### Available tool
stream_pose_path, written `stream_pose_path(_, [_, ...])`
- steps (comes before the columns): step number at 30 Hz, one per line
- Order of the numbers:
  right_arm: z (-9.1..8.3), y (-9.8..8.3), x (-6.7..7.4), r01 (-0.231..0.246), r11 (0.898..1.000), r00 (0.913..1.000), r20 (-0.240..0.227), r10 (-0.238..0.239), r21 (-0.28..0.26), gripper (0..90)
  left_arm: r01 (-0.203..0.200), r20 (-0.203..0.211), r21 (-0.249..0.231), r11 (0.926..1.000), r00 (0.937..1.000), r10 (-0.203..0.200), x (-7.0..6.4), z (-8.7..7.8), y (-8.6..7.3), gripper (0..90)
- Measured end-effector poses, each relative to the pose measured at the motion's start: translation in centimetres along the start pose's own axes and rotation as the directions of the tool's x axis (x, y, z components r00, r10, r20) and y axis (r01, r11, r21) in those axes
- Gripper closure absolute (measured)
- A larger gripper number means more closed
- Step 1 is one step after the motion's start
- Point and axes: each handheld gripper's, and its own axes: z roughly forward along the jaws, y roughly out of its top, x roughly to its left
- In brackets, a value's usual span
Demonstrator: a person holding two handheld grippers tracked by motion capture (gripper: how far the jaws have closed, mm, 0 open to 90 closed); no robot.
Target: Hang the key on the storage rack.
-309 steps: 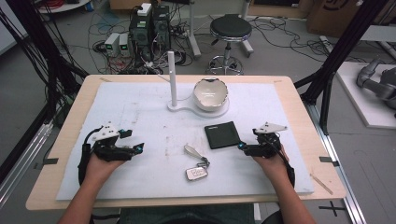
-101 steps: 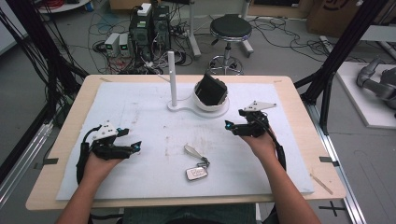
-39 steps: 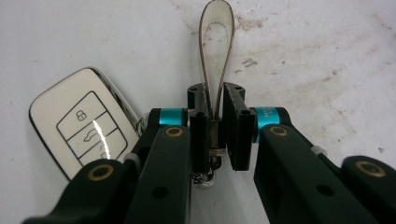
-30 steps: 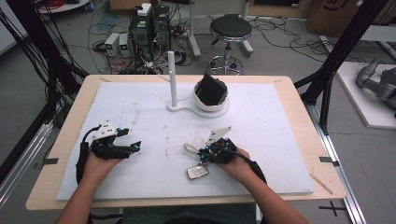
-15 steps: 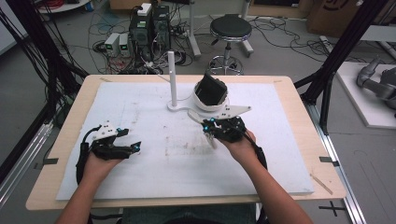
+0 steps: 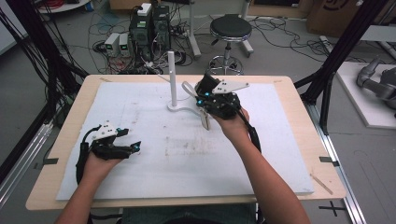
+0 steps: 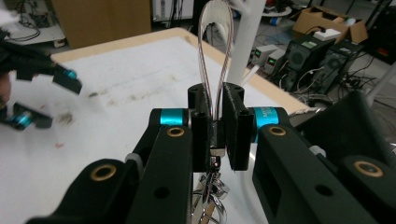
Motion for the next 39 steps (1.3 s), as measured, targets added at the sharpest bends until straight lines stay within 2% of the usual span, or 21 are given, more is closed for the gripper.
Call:
stream_pose_path(6, [1.0, 2.2, -0.8, 0.023, 1.0, 0.9993, 0.029, -0.023, -0.005, 82.9, 0.0, 0.0, 0.0, 1.0, 1.0, 0.0, 0.0, 0.0, 0.0, 24.0])
stream_pose_path(10, [1.5, 3.2, -0.9, 0.022, 1.0, 0.9994, 0.026, -0.022, 0.001, 82.9, 0.001, 0.0, -0.002, 1.0, 1.0, -0.001, 0.1, 0.0, 0.0, 24.1])
stream_pose_path(12, [2.1, 3.8, -0.9, 0.041, 0.999, 0.9987, 0.03, -0.041, -0.011, 82.9, 0.0, 0.0, 0.0, 1.0, 1.0, 0.0, 0.1, 0.0, 0.0, 24.0])
stream_pose_path(13, [2.8, 4.5, -0.8, 0.051, 0.999, 0.9983, 0.028, -0.051, 0.002, 82.9, 0.0, -0.003, -0.002, 1.0, 1.0, 0.0, 0.1, 0.0, 0.0, 24.1])
stream_pose_path(17, [4.1, 5.5, -0.6, 0.077, 0.997, 0.9966, 0.03, -0.077, 0.012, 82.9, 0.004, -0.004, -0.003, 1.0, 1.0, -0.004, 0.1, 0.0, 0.0, 24.1])
stream_pose_path(28, [6.2, 6.3, -0.8, 0.092, 0.995, 0.9948, 0.038, -0.094, 0.049, 82.9, 0.005, -0.004, -0.001, 1.0, 1.0, -0.005, 0.2, -0.1, -0.1, 24.0])
stream_pose_path(33, [7.1, 6.0, -0.5, 0.12, 0.989, 0.9908, 0.053, -0.125, 0.086, 82.9, 0.007, -0.006, -0.002, 1.0, 1.0, -0.007, 0.2, -0.2, -0.2, 24.0])
stream_pose_path(39, [7.7, 5.7, -0.8, 0.116, 0.988, 0.9907, 0.059, -0.122, 0.099, 82.9, 0.01, -0.007, -0.003, 0.9999, 0.9999, -0.01, 0.3, -0.3, -0.3, 24.1])
